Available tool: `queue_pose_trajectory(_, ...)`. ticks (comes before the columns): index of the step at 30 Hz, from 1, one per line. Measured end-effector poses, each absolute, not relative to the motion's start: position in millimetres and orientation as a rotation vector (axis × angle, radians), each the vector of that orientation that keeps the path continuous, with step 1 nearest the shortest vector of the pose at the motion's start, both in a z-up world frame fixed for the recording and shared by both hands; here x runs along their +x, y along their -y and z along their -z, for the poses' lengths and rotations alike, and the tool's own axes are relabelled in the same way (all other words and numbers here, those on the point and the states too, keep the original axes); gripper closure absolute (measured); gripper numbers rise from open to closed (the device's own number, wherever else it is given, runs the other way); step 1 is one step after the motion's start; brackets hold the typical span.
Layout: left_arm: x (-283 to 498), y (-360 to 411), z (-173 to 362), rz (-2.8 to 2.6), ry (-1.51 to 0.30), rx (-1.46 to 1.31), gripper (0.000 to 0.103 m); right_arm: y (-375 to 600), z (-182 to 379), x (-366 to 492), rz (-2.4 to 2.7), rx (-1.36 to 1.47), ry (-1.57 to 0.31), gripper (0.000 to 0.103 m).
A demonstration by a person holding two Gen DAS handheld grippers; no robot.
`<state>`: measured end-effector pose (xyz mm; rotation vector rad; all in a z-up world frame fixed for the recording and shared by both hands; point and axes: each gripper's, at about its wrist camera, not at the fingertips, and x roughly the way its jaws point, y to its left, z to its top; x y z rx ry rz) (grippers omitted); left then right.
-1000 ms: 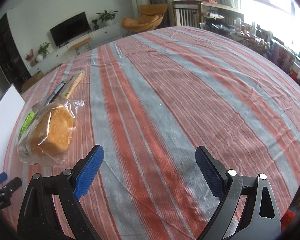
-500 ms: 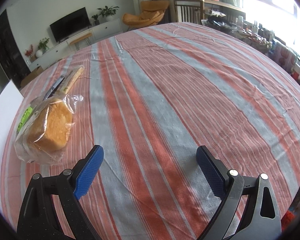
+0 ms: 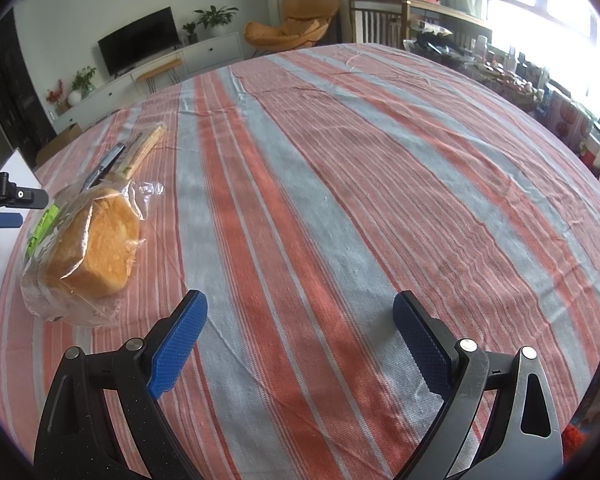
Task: Organize snacks
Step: 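Grasp the clear bag of brown biscuit bars with the left gripper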
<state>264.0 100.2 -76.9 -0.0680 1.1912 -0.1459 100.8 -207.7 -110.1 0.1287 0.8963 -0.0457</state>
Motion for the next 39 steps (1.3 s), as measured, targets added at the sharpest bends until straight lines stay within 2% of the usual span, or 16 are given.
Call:
queue_pose_trajectory(15,270.5,-124.7,101.2,0.101,-1.229,-0.168,0.001,207.4,110.2,100.8,0.046,0.129,-0.897,0.007)
queue_pose_trajectory(27,270.7,-144.9,101.6,0.033,-1.188,-0.185,0.001,207.2,110.2,100.8,0.047,0.128,-0.897,0.007)
queue_pose_trajectory(29,267.6,-143.5,102.6,0.021,-1.181,-0.147,0.005,207.2,110.2,100.9,0.047,0.128,-0.897,0.007)
queue_pose_trajectory(30,264.2,-141.1,101.6,0.01,-1.17,-0.118,0.016,207.2,110.2,100.8,0.047,0.129,-0.897,0.007)
queue_pose_trajectory(31,260.0,-139.1,98.9,0.024,-1.148,-0.108,0.035,207.4,110.1,100.9,0.046,0.129,-0.897,0.007)
queue_pose_trajectory(32,256.0,-138.3,96.1,0.037,-1.137,-0.111,0.044,207.1,110.1,100.9,0.046,0.129,-0.897,0.007)
queue_pose_trajectory(34,247.4,-140.6,92.6,0.015,-1.128,-0.119,0.054,207.3,110.1,101.0,0.046,0.13,-0.896,0.007)
queue_pose_trajectory(39,205.7,-150.8,90.1,-0.064,-1.13,-0.24,0.057,207.2,110.0,100.8,0.044,0.135,-0.895,0.007)
